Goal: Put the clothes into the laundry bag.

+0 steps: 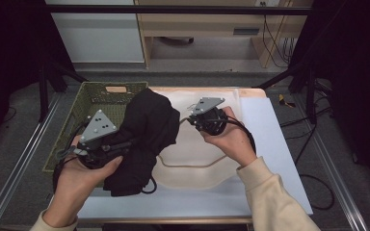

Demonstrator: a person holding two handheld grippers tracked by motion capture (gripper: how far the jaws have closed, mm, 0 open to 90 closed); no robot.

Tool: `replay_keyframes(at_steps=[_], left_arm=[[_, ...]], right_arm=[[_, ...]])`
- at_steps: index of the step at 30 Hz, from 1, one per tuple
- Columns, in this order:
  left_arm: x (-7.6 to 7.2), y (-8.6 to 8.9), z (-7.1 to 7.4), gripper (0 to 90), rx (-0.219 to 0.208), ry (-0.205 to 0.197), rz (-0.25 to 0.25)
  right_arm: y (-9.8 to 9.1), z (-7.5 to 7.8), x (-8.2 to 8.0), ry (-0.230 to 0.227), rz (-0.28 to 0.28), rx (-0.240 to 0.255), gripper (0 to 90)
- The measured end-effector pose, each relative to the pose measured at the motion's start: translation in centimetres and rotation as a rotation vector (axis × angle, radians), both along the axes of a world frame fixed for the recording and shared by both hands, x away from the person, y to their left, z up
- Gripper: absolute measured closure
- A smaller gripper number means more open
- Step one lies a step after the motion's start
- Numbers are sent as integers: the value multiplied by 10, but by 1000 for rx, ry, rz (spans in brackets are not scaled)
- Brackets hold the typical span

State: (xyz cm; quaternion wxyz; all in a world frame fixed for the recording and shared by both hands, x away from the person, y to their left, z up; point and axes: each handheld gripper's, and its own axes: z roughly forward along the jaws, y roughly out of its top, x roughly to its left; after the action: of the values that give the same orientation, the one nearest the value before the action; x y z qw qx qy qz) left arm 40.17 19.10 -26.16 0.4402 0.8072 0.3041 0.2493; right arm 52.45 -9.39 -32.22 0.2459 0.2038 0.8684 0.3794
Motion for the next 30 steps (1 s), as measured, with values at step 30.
replay_keyframes(at_steps=[30], left_arm=[[-22, -62, -37, 641, 37, 97, -146]], right_arm=[[-9, 6, 5, 15, 16, 1, 867]])
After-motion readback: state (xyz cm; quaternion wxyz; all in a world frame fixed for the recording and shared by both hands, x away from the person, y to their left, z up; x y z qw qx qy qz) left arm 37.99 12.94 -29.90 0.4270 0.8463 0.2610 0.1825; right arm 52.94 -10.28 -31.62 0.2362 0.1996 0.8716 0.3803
